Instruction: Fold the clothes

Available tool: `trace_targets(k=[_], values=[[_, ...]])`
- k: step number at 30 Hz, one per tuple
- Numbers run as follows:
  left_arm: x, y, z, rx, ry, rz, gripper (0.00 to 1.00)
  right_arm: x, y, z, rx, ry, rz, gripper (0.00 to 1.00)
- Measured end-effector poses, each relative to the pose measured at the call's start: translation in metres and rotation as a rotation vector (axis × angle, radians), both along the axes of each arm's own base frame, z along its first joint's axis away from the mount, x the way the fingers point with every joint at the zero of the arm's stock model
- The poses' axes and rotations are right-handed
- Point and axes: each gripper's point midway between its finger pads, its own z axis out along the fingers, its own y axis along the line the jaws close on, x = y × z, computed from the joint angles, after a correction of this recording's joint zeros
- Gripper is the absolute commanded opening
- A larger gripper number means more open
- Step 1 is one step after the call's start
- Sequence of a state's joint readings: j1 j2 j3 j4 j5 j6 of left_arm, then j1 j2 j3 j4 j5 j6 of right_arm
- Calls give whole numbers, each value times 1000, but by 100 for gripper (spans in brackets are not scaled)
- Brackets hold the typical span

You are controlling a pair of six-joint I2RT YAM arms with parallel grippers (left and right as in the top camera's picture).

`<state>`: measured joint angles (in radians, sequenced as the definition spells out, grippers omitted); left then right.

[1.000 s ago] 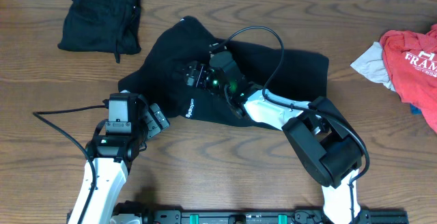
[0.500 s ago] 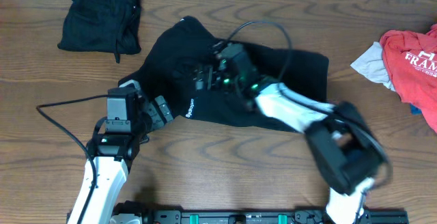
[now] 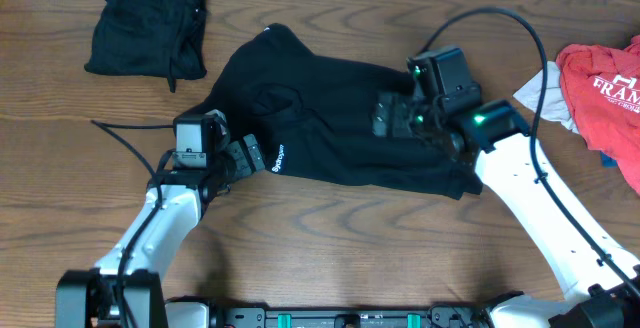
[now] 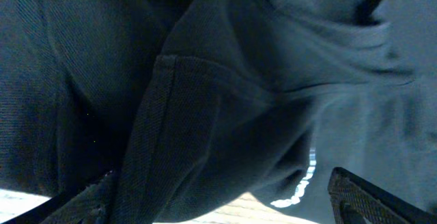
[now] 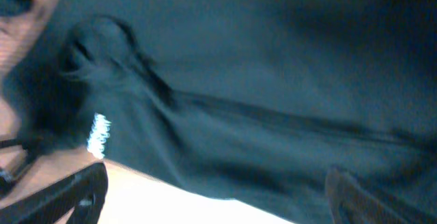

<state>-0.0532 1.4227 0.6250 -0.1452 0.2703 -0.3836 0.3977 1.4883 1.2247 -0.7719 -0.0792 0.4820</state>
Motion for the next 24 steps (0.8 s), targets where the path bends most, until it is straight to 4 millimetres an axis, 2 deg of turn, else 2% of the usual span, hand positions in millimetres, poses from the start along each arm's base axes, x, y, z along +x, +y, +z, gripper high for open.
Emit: trace_targets(k=[4, 7, 12, 16, 18, 20, 21, 23, 24], values=[[-2, 0, -7, 14, 16, -23, 97, -24, -25, -17, -90, 121, -23, 99], [0, 2, -6, 34, 3, -35, 97, -32, -40, -23, -131, 163, -46, 99], [2, 7, -7, 73, -7, -37, 97, -39, -56, -31, -167, 207, -72, 99], [3, 13, -7, 102, -9, -28, 96, -55, -65, -51, -190, 273, -81, 99], [2, 14, -8, 107, -5, -25, 88, -65, -71, -64, -201, 315, -92, 99], [-1, 19, -10, 116, 9, -18, 81, -78, -78, -77, -214, 362, -107, 90], [-1, 21, -10, 119, 12, -12, 78, -83, -80, -81, -219, 380, -110, 81], [-1, 26, -11, 126, 14, -3, 72, -90, -82, -88, -224, 407, -118, 52], [-1, 28, -11, 126, 14, 5, 67, -92, -83, -90, -220, 414, -126, 43]])
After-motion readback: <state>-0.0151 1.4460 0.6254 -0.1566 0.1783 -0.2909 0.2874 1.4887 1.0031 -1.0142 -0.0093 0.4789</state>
